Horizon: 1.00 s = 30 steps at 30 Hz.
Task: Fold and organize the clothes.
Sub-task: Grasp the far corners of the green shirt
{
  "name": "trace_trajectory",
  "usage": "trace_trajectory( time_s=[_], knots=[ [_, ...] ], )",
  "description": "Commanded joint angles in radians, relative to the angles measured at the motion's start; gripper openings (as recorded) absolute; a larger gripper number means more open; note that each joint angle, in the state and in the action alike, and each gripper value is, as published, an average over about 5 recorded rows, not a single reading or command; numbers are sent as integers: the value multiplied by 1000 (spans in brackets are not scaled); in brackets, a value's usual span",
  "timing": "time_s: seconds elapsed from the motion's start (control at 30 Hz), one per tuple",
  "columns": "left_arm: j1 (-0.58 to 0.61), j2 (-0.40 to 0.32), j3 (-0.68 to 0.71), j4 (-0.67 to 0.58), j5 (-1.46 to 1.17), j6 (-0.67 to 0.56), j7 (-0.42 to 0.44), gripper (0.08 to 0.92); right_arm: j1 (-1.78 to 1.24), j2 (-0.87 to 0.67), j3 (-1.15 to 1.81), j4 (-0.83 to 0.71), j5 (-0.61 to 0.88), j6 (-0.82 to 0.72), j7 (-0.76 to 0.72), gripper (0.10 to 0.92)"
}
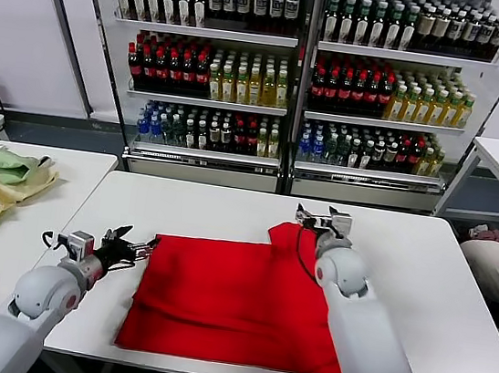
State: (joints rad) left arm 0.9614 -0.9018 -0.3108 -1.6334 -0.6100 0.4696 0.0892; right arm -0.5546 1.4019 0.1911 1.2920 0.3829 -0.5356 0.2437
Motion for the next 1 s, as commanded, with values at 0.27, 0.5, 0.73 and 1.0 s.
trace_trajectory(
  time_s=[0.27, 0.5, 0.73, 1.0],
  knots=[
    [-137, -9, 121, 184, 0, -15, 101, 823, 73, 66, -12, -214, -38, 11, 8, 823],
    [-142, -19, 122, 188, 9, -10, 90, 823, 61, 61, -10, -208, -29, 9, 9, 823],
    [-149, -17, 116, 198, 20, -9, 82, 823, 49, 66, -12, -204, -21, 4, 16, 823],
    [-128, -18, 124, 192, 47, -24, 90, 791, 34, 72, -4, -202, -11, 2, 28, 760]
  ],
)
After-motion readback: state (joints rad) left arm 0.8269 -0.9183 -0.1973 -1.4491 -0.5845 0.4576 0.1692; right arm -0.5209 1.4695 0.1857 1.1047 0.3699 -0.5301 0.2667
